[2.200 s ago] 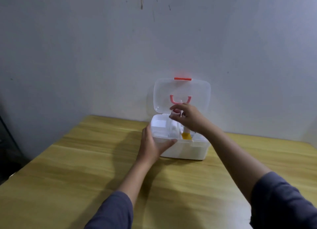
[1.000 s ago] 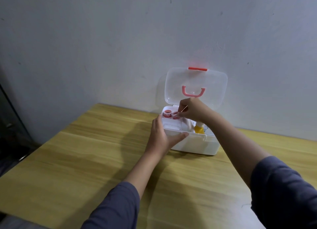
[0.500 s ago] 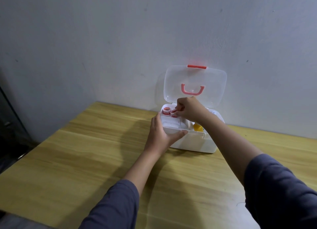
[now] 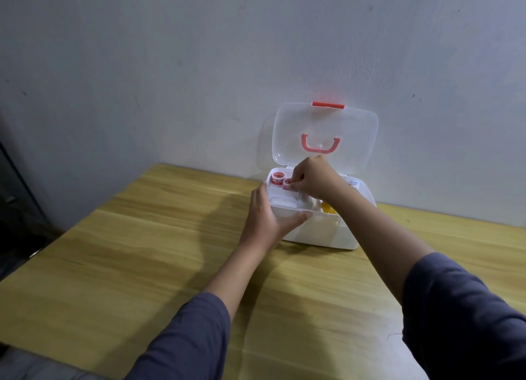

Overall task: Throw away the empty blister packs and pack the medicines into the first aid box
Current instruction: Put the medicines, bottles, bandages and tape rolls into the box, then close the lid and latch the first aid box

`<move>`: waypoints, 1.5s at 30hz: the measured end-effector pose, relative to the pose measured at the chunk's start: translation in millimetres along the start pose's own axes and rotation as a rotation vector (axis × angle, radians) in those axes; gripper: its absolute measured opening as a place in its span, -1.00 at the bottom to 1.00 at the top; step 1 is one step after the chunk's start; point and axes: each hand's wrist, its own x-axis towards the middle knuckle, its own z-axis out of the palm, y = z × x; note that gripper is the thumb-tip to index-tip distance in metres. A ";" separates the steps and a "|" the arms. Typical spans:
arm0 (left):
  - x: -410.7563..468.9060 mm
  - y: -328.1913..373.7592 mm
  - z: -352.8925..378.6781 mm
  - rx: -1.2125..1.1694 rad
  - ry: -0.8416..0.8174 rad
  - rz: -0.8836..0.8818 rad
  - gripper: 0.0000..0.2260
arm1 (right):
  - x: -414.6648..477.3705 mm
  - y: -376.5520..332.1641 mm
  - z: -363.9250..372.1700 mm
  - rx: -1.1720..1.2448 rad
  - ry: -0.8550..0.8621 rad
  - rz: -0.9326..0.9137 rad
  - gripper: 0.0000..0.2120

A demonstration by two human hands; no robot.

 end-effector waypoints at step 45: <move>5.2 -14.2 5.4 -0.189 0.057 -0.002 -0.19 | -124.5 64.1 -7.1 0.746 0.721 0.085 -0.73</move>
